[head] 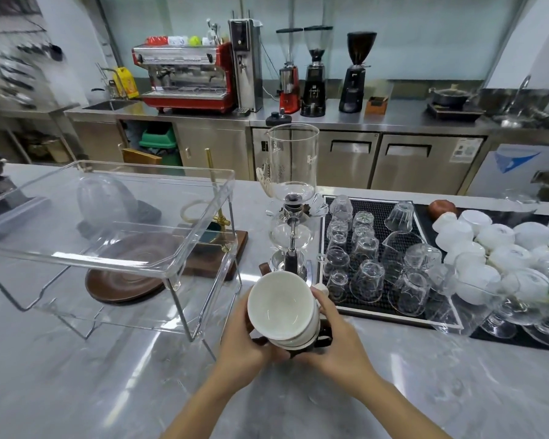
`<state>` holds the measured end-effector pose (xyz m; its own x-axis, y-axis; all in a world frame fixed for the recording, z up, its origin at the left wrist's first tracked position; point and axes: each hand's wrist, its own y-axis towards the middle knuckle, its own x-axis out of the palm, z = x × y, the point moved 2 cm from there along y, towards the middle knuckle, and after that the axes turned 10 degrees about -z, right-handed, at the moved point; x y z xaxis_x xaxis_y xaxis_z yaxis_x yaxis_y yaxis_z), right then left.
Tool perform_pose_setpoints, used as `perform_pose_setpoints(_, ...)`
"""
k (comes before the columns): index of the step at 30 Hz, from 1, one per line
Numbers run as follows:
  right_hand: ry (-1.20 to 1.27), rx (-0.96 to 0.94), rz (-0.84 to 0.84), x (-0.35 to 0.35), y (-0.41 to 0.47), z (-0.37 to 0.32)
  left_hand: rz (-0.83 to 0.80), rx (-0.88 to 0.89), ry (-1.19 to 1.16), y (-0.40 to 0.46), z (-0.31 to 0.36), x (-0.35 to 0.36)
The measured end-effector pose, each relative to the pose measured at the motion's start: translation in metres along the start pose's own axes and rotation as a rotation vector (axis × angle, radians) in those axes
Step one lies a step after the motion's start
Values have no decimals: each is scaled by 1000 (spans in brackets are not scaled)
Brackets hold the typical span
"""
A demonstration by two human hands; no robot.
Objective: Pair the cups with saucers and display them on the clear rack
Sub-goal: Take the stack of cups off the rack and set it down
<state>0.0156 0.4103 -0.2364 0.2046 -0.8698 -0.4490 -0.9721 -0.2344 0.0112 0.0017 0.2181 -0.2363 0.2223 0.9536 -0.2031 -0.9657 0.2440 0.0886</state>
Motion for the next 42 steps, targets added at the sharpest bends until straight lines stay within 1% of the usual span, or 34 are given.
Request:
perform_pose_setpoints(12, 14, 26, -19, 2, 4, 4, 0, -17, 21, 2, -13, 1)
perform_pose_setpoints(24, 20, -1, -52, 2, 3, -4, 15, -88, 39, 0, -15, 1)
perform_pose_setpoints(29, 47, 0, -68, 6, 2, -2, -20, -112, 1, -1, -20, 4)
perform_pose_setpoints(34, 3, -3, -81, 8, -5, 3, -16, -100, -61, -13, -17, 7)
perform_pose_setpoints(38, 31, -19, 50, 7, -26, 1, 19, -135, 33, -33, -12, 3)
perform_pose_setpoints(42, -201, -57, 149, 4, -55, 6, 43, -125, 245, -60, -11, 1)
